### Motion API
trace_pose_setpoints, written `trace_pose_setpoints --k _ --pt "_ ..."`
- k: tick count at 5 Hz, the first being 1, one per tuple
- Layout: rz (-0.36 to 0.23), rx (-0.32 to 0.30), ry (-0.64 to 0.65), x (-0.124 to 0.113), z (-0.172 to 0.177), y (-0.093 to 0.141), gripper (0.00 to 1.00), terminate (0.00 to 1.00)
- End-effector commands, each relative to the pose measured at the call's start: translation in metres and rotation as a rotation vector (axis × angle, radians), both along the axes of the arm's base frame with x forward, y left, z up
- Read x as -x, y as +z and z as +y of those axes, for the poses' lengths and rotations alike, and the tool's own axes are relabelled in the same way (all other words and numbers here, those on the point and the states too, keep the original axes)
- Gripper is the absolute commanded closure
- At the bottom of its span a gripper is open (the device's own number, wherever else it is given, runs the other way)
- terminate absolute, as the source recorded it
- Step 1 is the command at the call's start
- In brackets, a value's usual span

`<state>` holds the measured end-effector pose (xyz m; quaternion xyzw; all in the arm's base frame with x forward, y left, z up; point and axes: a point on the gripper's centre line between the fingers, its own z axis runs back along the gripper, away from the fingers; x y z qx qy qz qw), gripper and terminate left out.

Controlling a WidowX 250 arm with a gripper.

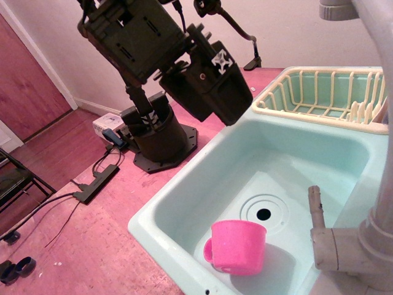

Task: Flip cup upright

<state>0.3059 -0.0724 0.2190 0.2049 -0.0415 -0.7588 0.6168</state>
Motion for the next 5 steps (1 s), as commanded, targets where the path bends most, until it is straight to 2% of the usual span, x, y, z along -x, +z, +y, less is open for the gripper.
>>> trace_pose_setpoints --k 1,2,3,4,5 --pt "0.000 0.000 0.000 0.000 0.000 0.000 0.00 0.00" --pt "-0.052 -0.071 -0.248 -0.023 0.000 0.004 0.00 0.00" --pt "-0.044 -0.099 -0.499 -0.035 0.001 0.007 0.00 0.00" --pt "-0.068 -0.114 -0.573 -0.035 0.002 -0.005 0.00 0.00" --pt "-0.062 -0.107 -0.616 -0.028 -0.002 -0.020 0.00 0.00"
